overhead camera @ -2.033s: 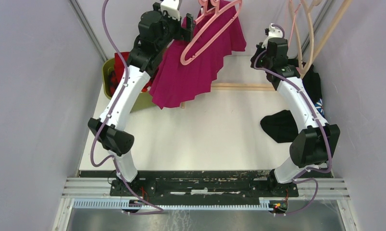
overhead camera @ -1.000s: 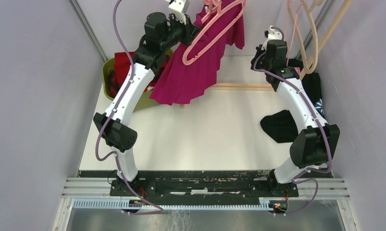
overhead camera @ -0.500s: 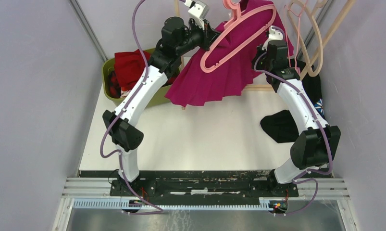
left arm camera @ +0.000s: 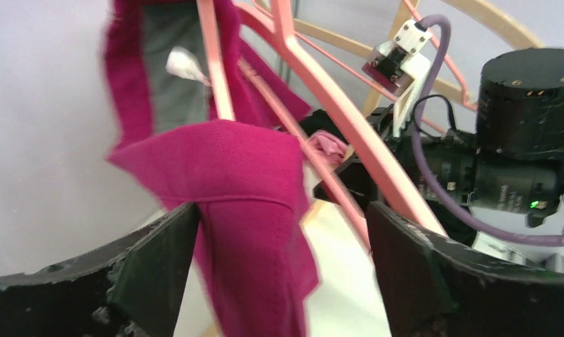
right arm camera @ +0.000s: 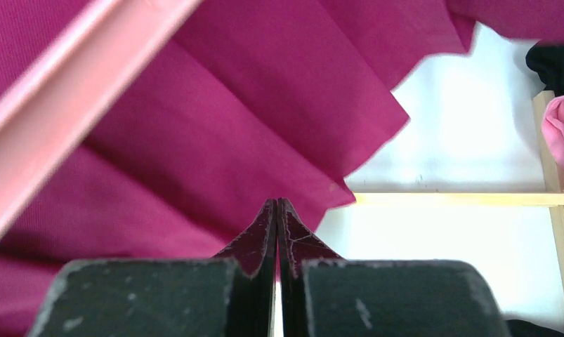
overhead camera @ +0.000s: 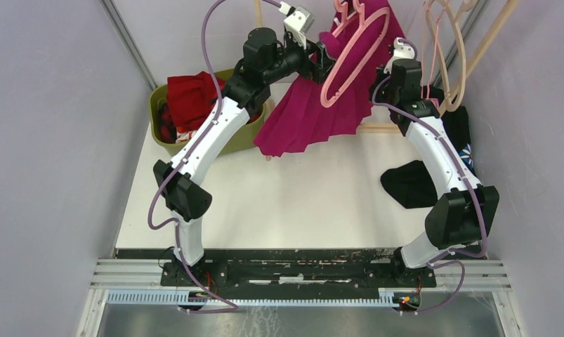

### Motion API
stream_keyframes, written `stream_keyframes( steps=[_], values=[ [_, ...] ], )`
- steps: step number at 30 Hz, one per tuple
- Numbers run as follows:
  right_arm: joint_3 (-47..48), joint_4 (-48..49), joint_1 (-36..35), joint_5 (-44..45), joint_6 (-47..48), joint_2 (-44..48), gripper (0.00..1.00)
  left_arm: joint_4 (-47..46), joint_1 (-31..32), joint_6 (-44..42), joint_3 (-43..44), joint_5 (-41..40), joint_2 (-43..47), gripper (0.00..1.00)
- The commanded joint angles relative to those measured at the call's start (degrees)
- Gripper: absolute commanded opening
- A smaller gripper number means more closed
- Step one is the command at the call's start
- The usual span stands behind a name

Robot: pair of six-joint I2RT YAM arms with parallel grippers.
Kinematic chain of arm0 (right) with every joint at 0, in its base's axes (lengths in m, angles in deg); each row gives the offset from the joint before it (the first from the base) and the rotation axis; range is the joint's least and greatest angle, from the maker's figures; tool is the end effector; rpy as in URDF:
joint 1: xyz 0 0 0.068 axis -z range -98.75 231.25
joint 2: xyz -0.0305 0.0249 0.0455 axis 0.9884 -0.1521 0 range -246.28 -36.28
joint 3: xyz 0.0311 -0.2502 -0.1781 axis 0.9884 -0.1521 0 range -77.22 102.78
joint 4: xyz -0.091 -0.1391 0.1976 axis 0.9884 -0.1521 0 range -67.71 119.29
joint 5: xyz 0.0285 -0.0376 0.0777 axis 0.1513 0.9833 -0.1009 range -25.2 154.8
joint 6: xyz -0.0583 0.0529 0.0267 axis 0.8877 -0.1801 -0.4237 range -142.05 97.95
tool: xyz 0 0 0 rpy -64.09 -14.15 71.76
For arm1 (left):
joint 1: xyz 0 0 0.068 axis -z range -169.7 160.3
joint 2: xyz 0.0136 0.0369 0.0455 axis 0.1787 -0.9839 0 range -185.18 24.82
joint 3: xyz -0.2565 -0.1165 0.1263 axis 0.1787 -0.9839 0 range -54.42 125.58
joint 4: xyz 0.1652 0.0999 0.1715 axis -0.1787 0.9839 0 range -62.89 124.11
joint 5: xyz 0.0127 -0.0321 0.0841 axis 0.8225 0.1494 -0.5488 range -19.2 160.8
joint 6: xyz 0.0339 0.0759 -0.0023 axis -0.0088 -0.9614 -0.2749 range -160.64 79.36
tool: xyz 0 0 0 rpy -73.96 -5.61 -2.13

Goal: Remove the skirt from the hanger
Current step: Pick up the hanger from the clothesline.

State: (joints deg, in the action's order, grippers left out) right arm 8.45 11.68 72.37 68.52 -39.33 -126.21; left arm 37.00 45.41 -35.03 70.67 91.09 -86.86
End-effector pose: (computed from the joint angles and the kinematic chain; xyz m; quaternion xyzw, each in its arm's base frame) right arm 0.3967 0.0572 0.4017 0.0788 0.8244 0.1005 0.5514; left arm 0.3897 -0.3048 0.5164 0.2958 0.6194 -0.3627 0.6303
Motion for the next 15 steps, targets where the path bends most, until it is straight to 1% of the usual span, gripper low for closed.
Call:
stream_keyframes(
  steps=[1,6,9,10,11,15],
  values=[
    [0.2,2.4,-0.2,0.9,0.8,1.9,0.02,1.6,-0.7,-4.3,2.8,3.7,1.1,1.00],
    [0.6,2.2,-0.2,1.0,0.9,1.9,0.02,1.9,-1.9,-4.9,2.2,5.0,1.2,0.99],
    [0.7,2.1,-0.2,1.5,1.3,2.2,0.02,2.2,-2.3,-5.3,1.1,5.2,1.3,0.93],
    [0.8,2.0,-0.2,1.7,1.5,2.3,0.02,2.2,-2.4,-5.3,0.8,5.2,1.3,0.87],
    [0.7,1.9,-0.1,1.9,1.7,2.5,0.02,2.2,-2.6,-5.3,0.6,5.3,1.3,0.80],
    [0.8,1.8,-0.2,2.3,2.2,3.4,0.02,2.2,-3.1,-5.2,0.1,5.0,0.7,0.37]
  ],
)
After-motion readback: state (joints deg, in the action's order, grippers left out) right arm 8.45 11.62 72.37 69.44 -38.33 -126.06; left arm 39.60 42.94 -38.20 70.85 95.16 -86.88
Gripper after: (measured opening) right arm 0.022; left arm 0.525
